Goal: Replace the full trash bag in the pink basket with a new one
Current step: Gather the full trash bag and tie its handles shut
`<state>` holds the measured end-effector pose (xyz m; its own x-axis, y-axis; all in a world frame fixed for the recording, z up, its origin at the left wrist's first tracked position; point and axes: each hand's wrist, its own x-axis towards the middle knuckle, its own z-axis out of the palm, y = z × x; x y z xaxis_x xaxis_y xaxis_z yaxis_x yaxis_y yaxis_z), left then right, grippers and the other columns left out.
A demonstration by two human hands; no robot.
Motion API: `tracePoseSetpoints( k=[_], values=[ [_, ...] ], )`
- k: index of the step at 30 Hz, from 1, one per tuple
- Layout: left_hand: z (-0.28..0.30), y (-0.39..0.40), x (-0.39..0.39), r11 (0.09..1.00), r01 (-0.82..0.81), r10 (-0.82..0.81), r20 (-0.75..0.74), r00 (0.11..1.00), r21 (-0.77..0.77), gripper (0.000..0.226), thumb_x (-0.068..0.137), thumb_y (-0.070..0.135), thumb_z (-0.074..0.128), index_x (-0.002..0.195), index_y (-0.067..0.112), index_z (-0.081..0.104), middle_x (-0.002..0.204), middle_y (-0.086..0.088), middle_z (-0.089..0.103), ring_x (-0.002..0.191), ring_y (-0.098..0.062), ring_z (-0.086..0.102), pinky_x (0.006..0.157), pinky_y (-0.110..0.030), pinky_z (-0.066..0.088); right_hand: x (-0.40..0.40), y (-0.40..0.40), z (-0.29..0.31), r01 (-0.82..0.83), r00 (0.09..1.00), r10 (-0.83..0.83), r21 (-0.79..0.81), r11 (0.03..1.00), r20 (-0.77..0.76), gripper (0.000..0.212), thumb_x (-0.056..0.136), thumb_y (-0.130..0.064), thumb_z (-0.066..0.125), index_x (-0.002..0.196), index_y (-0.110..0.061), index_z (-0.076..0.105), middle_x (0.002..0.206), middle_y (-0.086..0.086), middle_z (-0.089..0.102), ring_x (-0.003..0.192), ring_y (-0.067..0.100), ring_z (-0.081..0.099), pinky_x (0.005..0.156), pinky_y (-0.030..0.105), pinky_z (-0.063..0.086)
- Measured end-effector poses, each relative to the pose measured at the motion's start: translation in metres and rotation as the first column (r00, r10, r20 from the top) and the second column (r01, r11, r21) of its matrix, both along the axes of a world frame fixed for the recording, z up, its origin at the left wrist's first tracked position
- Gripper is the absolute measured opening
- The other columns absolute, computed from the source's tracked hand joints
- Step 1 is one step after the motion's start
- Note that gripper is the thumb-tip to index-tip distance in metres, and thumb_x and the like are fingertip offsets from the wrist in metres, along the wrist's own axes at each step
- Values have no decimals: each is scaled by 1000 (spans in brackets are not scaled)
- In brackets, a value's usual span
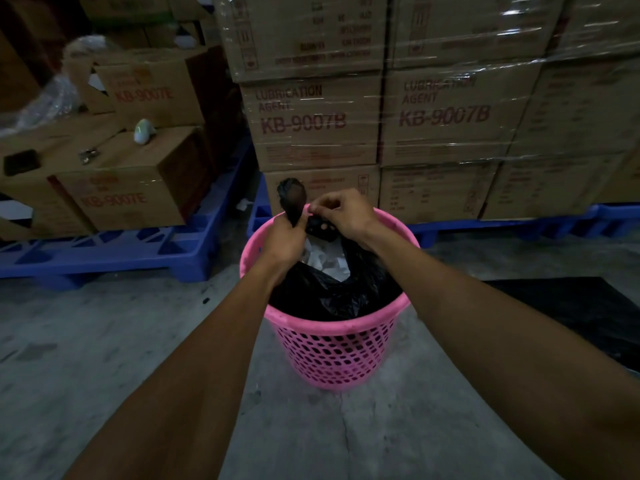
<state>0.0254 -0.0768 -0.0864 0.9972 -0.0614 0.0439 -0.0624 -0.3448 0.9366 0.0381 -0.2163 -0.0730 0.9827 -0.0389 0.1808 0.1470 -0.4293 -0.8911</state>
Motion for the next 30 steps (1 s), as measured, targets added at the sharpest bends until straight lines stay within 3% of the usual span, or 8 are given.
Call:
tracePoseSetpoints(
  k=[5, 11, 16, 19, 22, 24, 27, 30],
  values=[
    [2, 7, 3, 989, -112, 109, 37, 993, 91, 35, 96, 40, 45, 117, 18, 62, 88, -5, 72, 73, -20, 69, 72, -39, 59, -17, -10, -3, -251, 967, 244, -112, 962, -67, 13, 91, -26, 62, 87, -31, 73, 82, -13, 71, 74, -2, 63, 73, 18, 49],
    [9, -1, -9, 977, -149, 133, 109, 985, 153, 40, 100, 33, 45, 120, 2, 58, 108, -24, 69, 98, -37, 66, 81, -39, 52, -11, -11, 3, -242, 967, 257, -319, 916, 3, 26, 81, -6, 60, 105, -13, 69, 92, 2, 71, 83, 15, 64, 78, 30, 51],
    [11, -5, -9, 989, -116, 108, 93, 990, 88, 38, 102, 30, 42, 130, 7, 55, 102, -15, 67, 71, -15, 59, 55, -25, 39, -17, -14, 9, -418, 897, 426, 92, 904, -114, 49, 79, 24, 36, 112, -12, 41, 91, 10, 61, 76, 20, 56, 61, 26, 44],
    [12, -2, -8, 998, -64, 64, 62, 996, 1, 32, 101, 31, 44, 116, 10, 64, 90, -6, 67, 72, -14, 61, 70, -28, 49, -17, -16, 5, -474, 867, 490, 159, 866, -89, 50, 75, 28, 44, 108, -8, 52, 102, 9, 64, 90, 19, 62, 75, 34, 50],
    [13, -2, -9, 987, -55, 55, -3, 998, -151, 23, 101, 25, 44, 95, 22, 66, 84, -2, 68, 84, -21, 65, 81, -38, 53, -22, -12, 4, -442, 884, 465, 235, 866, -51, 17, 90, -2, 62, 106, -2, 66, 103, 3, 69, 92, 6, 67, 83, 19, 52],
    [15, -3, -10, 982, -70, 66, -28, 997, -174, 28, 102, 33, 41, 102, 20, 67, 94, -5, 68, 93, -25, 65, 87, -41, 52, -24, -9, 10, -349, 913, 394, 300, 888, -105, 36, 99, -33, 48, 95, -5, 70, 92, 3, 70, 82, 6, 68, 77, 17, 51],
    [23, -1, -8, 972, -213, 201, 128, 971, 94, 38, 101, 31, 44, 119, 2, 59, 120, -20, 61, 114, -36, 58, 92, -37, 46, -18, -6, 13, -183, 963, 262, 556, 811, -66, 48, 102, -42, 36, 69, -12, 54, 91, 0, 67, 86, 11, 65, 82, 27, 54],
    [31, 3, -6, 793, -296, 136, 319, 938, 532, 30, 98, 27, 44, 114, 6, 57, 121, -18, 58, 118, -36, 51, 102, -49, 34, -13, -5, 14, -99, 974, 228, 899, 427, -1, 46, 103, -39, 32, 65, -15, 41, 81, 0, 65, 87, 16, 68, 85, 35, 53]
  ],
)
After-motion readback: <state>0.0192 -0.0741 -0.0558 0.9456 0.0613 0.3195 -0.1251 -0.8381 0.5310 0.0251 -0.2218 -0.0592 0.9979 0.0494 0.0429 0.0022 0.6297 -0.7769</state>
